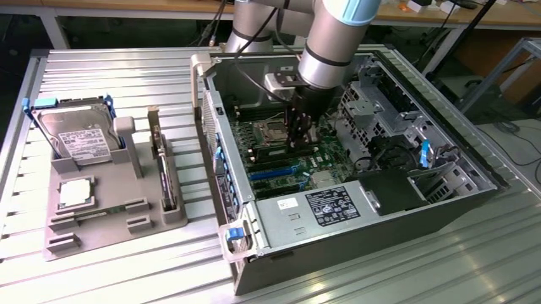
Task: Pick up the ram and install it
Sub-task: 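Insert the ram into the slot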
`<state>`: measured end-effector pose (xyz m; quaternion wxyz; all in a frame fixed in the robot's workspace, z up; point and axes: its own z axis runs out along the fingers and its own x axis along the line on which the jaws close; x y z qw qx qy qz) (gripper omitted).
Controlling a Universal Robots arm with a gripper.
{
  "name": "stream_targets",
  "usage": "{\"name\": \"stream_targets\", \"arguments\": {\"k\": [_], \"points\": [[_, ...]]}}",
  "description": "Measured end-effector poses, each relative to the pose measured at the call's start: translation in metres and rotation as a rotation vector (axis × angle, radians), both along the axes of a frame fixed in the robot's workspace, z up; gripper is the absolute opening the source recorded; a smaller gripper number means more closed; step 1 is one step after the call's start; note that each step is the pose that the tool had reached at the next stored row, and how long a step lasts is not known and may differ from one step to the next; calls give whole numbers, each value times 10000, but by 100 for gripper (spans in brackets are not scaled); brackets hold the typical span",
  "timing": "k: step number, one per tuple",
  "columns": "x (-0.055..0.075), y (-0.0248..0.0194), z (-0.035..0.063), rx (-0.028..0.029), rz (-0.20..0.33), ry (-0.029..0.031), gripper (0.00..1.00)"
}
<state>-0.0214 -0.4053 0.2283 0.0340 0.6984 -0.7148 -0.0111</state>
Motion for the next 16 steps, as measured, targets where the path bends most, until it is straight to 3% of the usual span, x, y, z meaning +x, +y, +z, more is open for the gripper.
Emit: {"name": "stream_targets", "arguments": {"k": [5,11,13,14,16], "points": [[0,4,19,-24,1,8,14],[0,5,-44,-23,2,9,14],[1,8,34,-1,0,4,14],[0,5,111,-25,0,20,14],[0,5,117,-20,1,19,14]]}}
